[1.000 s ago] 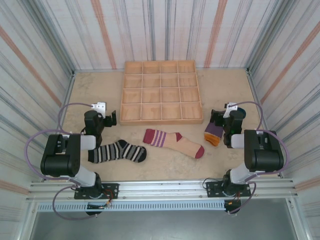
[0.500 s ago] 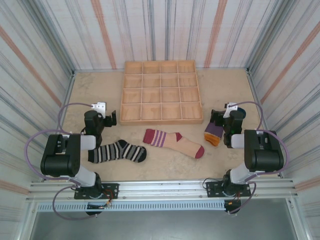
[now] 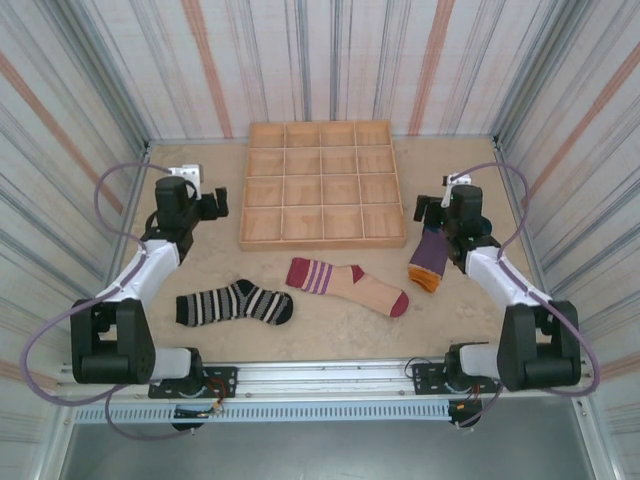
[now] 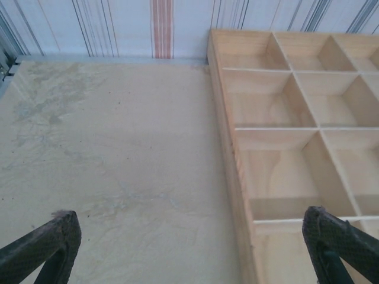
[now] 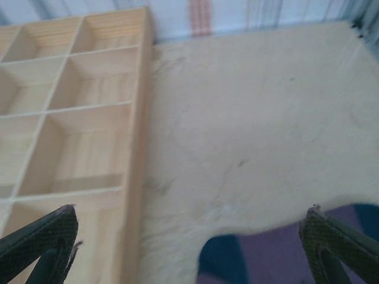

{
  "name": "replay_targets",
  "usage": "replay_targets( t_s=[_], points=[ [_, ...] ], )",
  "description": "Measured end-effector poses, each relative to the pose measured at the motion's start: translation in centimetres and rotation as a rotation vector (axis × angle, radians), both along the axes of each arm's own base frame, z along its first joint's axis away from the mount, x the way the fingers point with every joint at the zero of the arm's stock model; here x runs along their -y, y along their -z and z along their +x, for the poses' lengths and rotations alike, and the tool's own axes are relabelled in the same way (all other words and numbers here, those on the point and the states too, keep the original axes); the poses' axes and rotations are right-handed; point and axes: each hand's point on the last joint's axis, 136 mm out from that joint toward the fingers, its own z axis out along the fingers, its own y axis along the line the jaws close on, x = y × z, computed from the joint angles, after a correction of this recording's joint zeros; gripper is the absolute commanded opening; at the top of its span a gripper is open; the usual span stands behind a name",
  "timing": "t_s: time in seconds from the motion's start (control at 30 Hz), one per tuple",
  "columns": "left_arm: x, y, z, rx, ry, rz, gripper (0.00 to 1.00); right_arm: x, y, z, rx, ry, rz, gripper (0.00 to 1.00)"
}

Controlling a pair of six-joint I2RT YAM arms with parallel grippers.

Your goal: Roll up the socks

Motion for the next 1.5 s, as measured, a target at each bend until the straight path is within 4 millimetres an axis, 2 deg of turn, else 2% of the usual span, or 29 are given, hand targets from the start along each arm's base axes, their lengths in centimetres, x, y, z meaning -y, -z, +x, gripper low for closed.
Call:
replay_targets(
  t_s=[0.1,0.23,0.27,0.33,0.6,0.7,0.77,0.9,1.03,1.13,1.33,1.5],
  points=[
    [1.5,0.8,-1.2,-0.106,0.022,-0.051,0.99,-3.3,0.6,-2.9,-0.087,-0.062,0.013,0.99],
    [4.8,2.7,-4.0,-0.279,0.092,-0.115,0.99,-8.5,0.7,-7.1,-0.198,-0.178,0.029,0.99],
    [5.5,3.0,-4.6,-0.310,0.111,-0.130,0.99,-9.3,0.6,-7.9,-0.224,-0.191,0.040,0.99],
    [7.1,3.1,-6.1,-0.364,0.148,-0.158,0.98,-9.8,0.6,-9.3,-0.280,-0.184,0.067,0.99],
    [12.2,3.0,-11.2,-0.499,0.297,-0.251,0.91,-9.7,2.9,-15.6,-0.518,-0.082,0.177,0.99],
    [13.0,3.3,-12.0,-0.533,0.318,-0.282,0.90,-10.4,3.4,-17.9,-0.564,-0.091,0.207,0.99],
    [13.2,3.9,-12.3,-0.548,0.326,-0.296,0.86,-10.9,4.0,-19.3,-0.591,-0.101,0.219,0.99],
    [13.8,5.5,-13.2,-0.595,0.348,-0.321,0.81,-11.3,6.6,-21.5,-0.672,-0.087,0.213,0.99],
    [15.4,6.4,-13.1,-0.614,0.390,-0.328,0.73,-11.4,8.5,-23.0,-0.729,-0.063,0.201,0.99],
    [16.5,7.4,-12.8,-0.631,0.420,-0.334,0.70,-11.4,9.1,-23.3,-0.749,-0.035,0.200,1.00],
    [18.7,10.0,-12.6,-0.675,0.466,-0.316,0.69,-11.6,9.1,-23.0,-0.745,0.014,0.242,0.93],
    [19.0,12.4,-12.4,-0.729,0.470,-0.292,0.66,-12.7,9.5,-22.6,-0.735,0.013,0.315,0.91]
  ],
)
